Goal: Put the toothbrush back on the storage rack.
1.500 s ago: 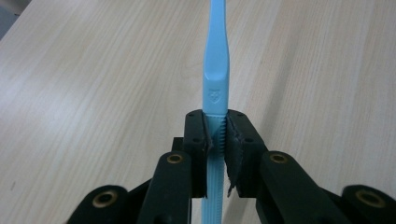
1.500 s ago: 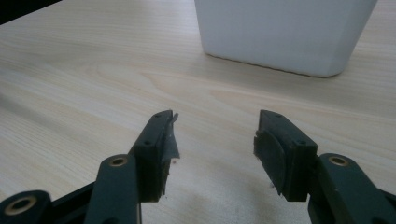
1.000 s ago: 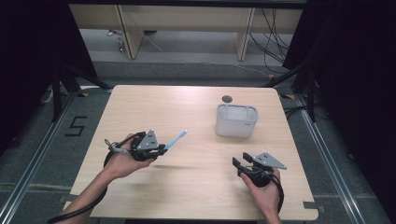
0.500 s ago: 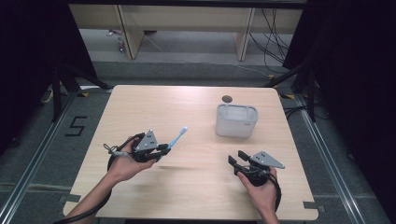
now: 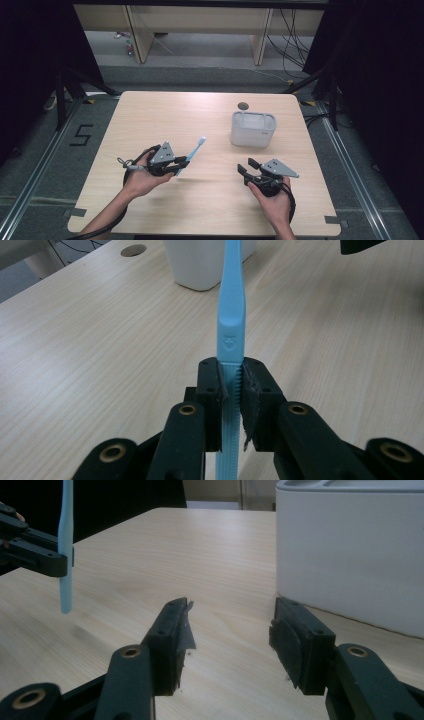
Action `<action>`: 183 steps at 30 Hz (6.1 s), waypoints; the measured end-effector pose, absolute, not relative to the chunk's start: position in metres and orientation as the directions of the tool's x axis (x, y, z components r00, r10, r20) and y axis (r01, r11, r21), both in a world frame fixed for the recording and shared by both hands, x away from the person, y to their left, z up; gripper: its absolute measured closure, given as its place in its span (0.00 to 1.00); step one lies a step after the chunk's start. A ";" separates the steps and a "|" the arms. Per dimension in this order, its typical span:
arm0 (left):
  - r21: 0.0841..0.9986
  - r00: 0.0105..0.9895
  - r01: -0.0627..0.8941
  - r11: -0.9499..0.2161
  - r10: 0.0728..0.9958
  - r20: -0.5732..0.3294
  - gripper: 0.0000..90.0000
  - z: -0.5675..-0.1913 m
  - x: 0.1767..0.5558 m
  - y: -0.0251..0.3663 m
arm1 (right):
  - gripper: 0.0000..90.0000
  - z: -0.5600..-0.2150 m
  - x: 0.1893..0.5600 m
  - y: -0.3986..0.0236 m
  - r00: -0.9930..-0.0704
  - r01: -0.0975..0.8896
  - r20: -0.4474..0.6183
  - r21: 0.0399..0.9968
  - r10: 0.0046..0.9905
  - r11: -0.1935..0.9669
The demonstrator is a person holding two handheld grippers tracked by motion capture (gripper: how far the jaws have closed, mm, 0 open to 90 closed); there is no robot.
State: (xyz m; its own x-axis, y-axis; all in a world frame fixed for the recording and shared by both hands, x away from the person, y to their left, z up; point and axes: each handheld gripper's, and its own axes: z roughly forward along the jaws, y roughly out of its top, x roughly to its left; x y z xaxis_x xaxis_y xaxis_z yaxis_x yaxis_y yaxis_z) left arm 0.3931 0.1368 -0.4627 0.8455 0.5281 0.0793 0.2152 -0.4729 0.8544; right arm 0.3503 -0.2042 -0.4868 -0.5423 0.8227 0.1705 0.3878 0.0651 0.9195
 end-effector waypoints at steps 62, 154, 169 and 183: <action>0.939 0.830 0.148 -0.310 0.555 0.052 0.88 -0.457 0.392 0.081 | 0.62 -0.446 0.365 -0.156 -0.636 0.293 0.221 0.955 0.740 -0.034; 0.963 0.610 0.214 -0.163 0.793 -0.001 0.45 -0.504 0.365 0.201 | 0.96 -0.419 0.376 -0.190 -0.546 0.221 0.117 0.975 0.830 0.008; 0.966 0.576 0.217 -0.139 0.817 -0.012 0.43 -0.518 0.367 0.208 | 0.96 -0.413 0.378 -0.202 -0.522 0.217 0.109 0.976 0.846 0.008; 0.969 0.577 0.209 -0.134 0.817 -0.012 0.42 -0.522 0.366 0.208 | 0.96 -0.406 0.378 -0.215 -0.493 0.211 0.112 0.978 0.863 -0.006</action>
State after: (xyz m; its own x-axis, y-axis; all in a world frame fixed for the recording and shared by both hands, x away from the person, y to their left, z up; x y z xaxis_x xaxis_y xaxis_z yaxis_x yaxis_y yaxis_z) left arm 0.3664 0.2084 -0.5223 0.5766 0.8169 -0.0115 0.2090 -0.1339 0.9687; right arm 0.3782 -0.2150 -0.4064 -0.4934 0.8626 0.1116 0.2108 -0.0059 0.9775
